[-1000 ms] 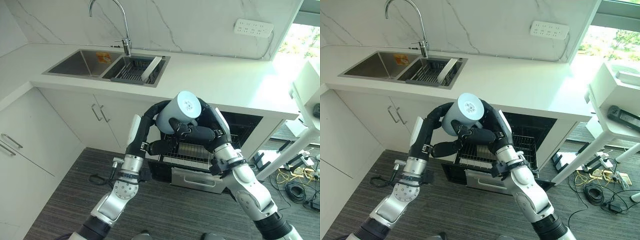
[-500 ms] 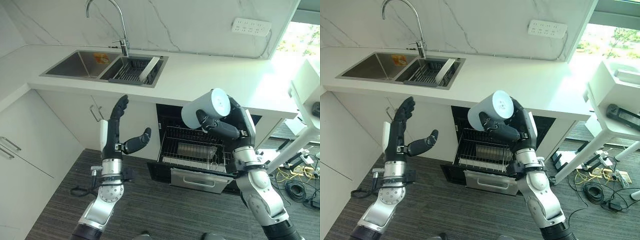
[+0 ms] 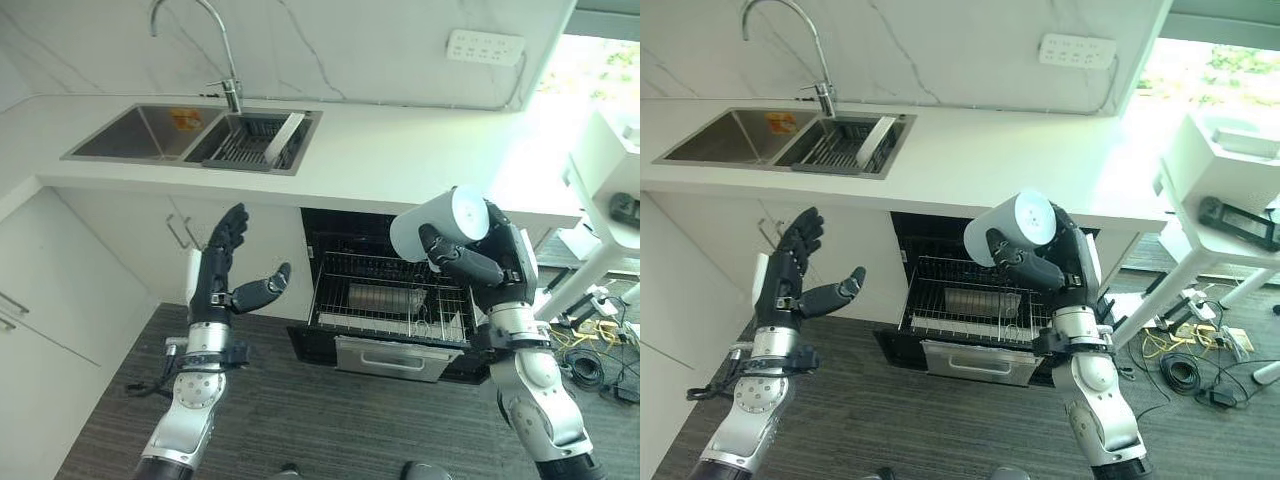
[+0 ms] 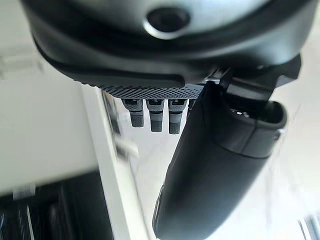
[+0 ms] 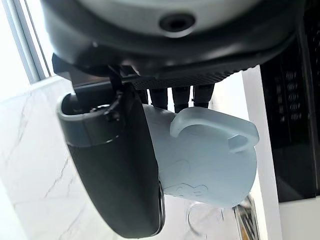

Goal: Place the dishes in the dishwasher.

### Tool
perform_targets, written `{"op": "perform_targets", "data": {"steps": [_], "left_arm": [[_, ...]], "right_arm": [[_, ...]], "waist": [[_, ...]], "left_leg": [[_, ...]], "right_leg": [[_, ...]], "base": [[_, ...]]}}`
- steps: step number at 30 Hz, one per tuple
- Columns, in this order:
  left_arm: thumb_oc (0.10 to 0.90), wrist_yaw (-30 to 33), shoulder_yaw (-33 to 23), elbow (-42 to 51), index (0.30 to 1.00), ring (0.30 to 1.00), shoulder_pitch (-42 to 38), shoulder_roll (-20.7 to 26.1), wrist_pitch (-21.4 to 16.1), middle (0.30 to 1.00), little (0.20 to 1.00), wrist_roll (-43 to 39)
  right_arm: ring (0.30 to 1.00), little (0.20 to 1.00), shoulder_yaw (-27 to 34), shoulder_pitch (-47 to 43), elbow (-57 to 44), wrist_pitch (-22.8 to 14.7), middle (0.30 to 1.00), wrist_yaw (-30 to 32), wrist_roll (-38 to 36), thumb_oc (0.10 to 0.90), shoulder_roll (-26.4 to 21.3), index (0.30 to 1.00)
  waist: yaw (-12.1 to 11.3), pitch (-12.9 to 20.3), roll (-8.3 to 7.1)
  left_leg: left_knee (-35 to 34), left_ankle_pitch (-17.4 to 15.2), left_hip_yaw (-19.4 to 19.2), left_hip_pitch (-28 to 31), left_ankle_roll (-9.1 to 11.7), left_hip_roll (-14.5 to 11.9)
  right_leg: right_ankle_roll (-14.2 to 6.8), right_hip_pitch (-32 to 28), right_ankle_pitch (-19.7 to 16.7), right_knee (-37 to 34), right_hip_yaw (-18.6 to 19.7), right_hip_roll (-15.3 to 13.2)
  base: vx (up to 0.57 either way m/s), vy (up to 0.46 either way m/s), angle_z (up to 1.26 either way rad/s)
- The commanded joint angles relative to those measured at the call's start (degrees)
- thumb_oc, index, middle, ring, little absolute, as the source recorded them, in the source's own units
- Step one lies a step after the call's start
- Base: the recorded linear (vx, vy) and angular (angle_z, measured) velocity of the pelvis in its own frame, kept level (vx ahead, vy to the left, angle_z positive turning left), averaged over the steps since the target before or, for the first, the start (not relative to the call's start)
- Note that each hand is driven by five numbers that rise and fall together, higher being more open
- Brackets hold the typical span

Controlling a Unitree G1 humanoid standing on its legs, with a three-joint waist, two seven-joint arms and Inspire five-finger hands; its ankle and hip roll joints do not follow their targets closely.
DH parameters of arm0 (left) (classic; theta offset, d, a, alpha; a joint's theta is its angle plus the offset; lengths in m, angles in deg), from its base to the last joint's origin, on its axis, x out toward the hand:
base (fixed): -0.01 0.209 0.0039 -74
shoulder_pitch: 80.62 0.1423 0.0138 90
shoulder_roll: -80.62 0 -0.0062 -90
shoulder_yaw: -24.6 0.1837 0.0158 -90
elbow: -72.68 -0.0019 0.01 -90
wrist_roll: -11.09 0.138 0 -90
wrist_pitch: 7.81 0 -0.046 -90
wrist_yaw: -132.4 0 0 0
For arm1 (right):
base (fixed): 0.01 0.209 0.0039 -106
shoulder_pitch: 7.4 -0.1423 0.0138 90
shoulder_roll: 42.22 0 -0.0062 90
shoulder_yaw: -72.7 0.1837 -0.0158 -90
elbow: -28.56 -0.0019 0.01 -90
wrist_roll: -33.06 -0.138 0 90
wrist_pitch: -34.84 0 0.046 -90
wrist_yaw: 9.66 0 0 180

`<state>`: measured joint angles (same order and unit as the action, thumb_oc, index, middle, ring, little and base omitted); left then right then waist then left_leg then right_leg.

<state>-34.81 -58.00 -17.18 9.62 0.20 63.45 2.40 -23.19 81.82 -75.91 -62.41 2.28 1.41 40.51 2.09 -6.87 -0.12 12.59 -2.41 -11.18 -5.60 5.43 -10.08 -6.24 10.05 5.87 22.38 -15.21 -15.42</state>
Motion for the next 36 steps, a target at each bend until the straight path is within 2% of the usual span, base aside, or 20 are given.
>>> {"op": "perform_targets", "data": {"steps": [1,6,13,18,21,23,27,28,36], "left_arm": [[0.8,-5.64,0.93,6.19,0.9,0.9,-8.41,2.85,0.72,0.9,0.9,-1.09],[0.8,-11.35,5.99,5.98,0.9,0.9,-13.17,5.86,5.1,0.9,0.9,-0.44],[0.8,-16.11,11.13,4.4,0.9,0.9,-19.84,8.76,10.15,0.9,0.9,-1.1],[0.8,-14.06,13.55,-1.86,0.9,0.9,-26.95,11.57,13.52,0.9,0.9,0.02],[0.8,-12.23,14.43,-6.32,0.9,0.9,-32.32,12.53,14.29,0.9,0.9,1.64],[0.8,-9.28,15.31,-9.56,0.9,0.9,-36.57,13.31,15.28,0.9,0.9,5.95],[0.8,-8.7,15.33,-10.8,0.9,0.9,-38.85,13.8,17.86,0.9,0.9,8.27],[0.8,-9.33,16.02,-12.53,0.9,0.9,-39.73,13.37,20.17,0.9,0.9,8.72],[0.8,-12.83,18.91,-18.91,0.9,0.9,-41.17,11.32,25.32,0.9,0.9,8.18]], "right_arm": [[0.3,0.3,3.79,-6.36,-3.83,-5.3,0.3,-1.96,2.6,0.4,-1.18,0.3],[0.3,0.3,3.14,-9.36,-2.54,-4.6,0.3,-1.14,5.73,0.4,-3.93,0.3],[0.3,0.3,2.42,-14.66,-1.2,-3.29,0.3,-1.72,8.45,0.4,-7.8,0.3],[0.3,0.3,2.02,-21.39,-1.0,-1.69,0.3,-3.75,8.18,0.4,-12.34,0.3],[0.3,0.3,1.58,-26.5,-0.83,-0.88,0.3,-3.45,8.3,0.4,-13.03,0.3],[0.3,0.3,0.82,-29.21,-1.12,0.26,0.3,-4.02,8.31,0.4,-13.1,0.3],[0.3,0.3,0.63,-30.29,-1.3,0.85,0.3,-4.97,8.76,0.4,-13.38,0.3],[0.3,0.3,0.59,-31.22,-1.11,1.14,0.3,-5.7,8.88,0.4,-13.44,0.3],[0.3,0.3,-0.21,-33.25,-2.13,3.05,0.3,-6.89,9.02,0.4,-12.78,0.3]], "waist": [[0.07,0.48,0.19],[1.71,-1.98,1.12],[3.48,-4.43,1.9],[5.11,-7.37,2.41],[5.55,-9.88,2.43],[6.17,-11.34,2.5],[6.09,-11.69,2.52],[6.06,-11.78,2.52],[6.1,-11.73,2.4]], "left_leg": [[4.6,-9.39,1.36,1.18,-0.05,-2.79],[4.6,-8.51,0.79,-1.15,-0.08,-3.27],[4.6,-7.7,-0.17,-2.87,0.03,-3.75],[4.6,-7.04,-1.03,-4.78,0.49,-4.07],[4.6,-6.28,-0.94,-7.03,0.84,-4.21],[4.6,-6.34,-1.34,-7.55,0.9,-4.15],[4.6,-5.63,-1.59,-8.38,0.96,-4.19],[4.6,-5.5,-1.59,-8.48,1.08,-4.21],[4.6,-5.86,-1.85,-8.01,1.31,-4.42]], "right_leg": [[-3.52,-3.19,2.19,-5.19,2.14,0.21],[-3.5,0.14,1.23,-5.19,4.47,0.97],[-3.42,2.68,0.37,-5.19,6.39,1.56],[-3.11,5.09,-0.12,-5.19,7.78,1.82],[-2.83,7.13,-0.66,-5.19,8.15,1.77],[-2.79,7.59,-0.36,-5.19,8.49,1.77],[-2.54,8.23,-0.67,-5.19,8.37,1.73],[-2.51,8.15,-0.61,-5.19,8.13,1.7],[-2.66,7.42,0.1,-5.19,7.82,1.8]], "base": [[-0.01,-0.027,-0.19],[-0.08,-0.01,-0.18],[-0.07,0.019,-0.14],[-0.11,0.05,-0.1],[-0.22,0.044,-0.15],[-0.17,0.081,-0.06],[-0.05,0.029,0.0],[0.0,0.0,0.0],[0.0,0.0,0.0]]}}
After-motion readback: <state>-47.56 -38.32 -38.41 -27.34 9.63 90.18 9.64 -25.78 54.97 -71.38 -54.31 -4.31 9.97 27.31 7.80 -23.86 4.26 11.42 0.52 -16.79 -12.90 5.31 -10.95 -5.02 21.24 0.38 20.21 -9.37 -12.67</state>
